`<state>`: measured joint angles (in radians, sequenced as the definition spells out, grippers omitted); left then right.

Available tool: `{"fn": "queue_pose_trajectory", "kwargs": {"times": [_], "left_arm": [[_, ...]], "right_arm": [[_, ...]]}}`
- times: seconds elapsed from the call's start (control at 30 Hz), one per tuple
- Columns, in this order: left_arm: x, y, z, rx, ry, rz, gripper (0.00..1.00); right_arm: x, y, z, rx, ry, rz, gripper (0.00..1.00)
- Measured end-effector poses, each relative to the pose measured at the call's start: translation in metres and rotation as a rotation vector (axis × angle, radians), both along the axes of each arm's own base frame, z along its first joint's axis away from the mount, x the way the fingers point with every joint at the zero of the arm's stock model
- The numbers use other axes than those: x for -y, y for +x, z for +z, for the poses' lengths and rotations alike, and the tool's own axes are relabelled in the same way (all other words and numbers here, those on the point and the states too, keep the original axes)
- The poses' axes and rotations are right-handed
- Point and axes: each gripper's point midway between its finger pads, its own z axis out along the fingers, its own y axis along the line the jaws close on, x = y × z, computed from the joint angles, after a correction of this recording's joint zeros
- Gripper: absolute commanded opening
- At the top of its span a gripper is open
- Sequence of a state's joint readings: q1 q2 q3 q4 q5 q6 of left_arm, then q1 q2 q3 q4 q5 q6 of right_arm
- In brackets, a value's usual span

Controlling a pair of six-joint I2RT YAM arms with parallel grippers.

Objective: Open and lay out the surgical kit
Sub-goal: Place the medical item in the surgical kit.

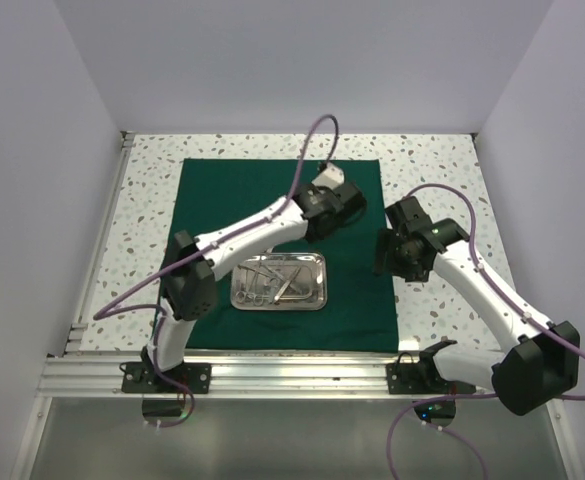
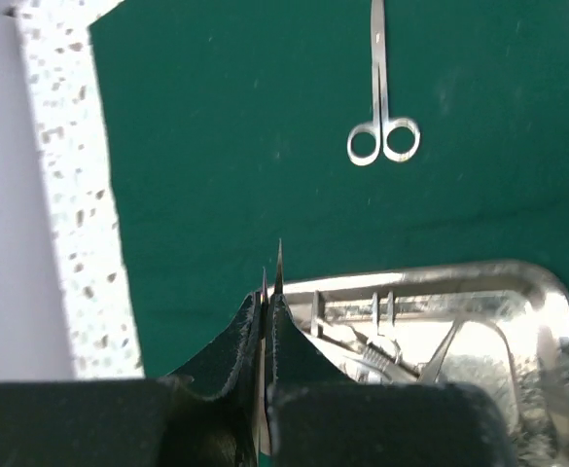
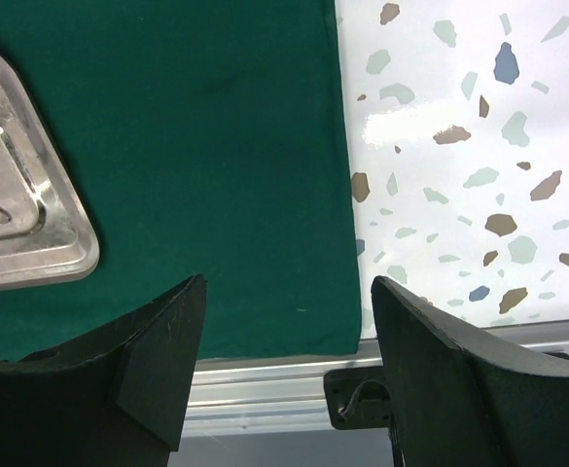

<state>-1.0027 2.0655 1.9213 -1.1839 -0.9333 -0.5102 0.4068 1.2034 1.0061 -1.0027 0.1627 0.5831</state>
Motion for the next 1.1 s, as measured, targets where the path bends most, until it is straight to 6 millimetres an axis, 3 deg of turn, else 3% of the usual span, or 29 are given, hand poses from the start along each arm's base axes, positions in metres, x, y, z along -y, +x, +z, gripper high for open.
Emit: {"fn": "queue_pose_trajectory", "kwargs": {"times": [0.13, 0.23, 0.4, 0.53, 0.6, 0.9, 1.1], "left_arm": [[-0.011, 0.047, 0.026, -0.009, -0.214, 0.036, 0.0], [-0.035, 0.092, 0.042, 0.011, -0.329, 0.061, 0.0], [-0.095, 0.146, 0.023, -0.043, -0.513, 0.103, 0.0], [-0.13, 0.163, 0.003, -0.093, -0.606, 0.133, 0.0], [-0.118, 0.168, 0.001, -0.11, -0.678, 0.093, 0.0], [0.0, 0.184, -0.03, -0.226, -1.039, -0.082, 0.0], [0.049, 0.201, -0.062, -0.266, -1.151, -0.08, 0.0]], "right_arm": [[0.001, -0.002, 0.003, 0.005, 0.002, 0.0, 0.73], [0.003, -0.007, 0.007, 0.01, 0.002, 0.0, 0.73], [0.008, -0.016, 0.014, 0.019, 0.004, -0.001, 0.73], [0.012, -0.024, 0.018, 0.015, -0.005, -0.004, 0.73], [0.014, -0.026, 0.019, 0.014, -0.008, -0.005, 0.73], [0.022, -0.033, 0.023, -0.002, -0.04, -0.017, 0.73], [0.028, -0.038, 0.028, 0.004, -0.061, -0.024, 0.73]]}}
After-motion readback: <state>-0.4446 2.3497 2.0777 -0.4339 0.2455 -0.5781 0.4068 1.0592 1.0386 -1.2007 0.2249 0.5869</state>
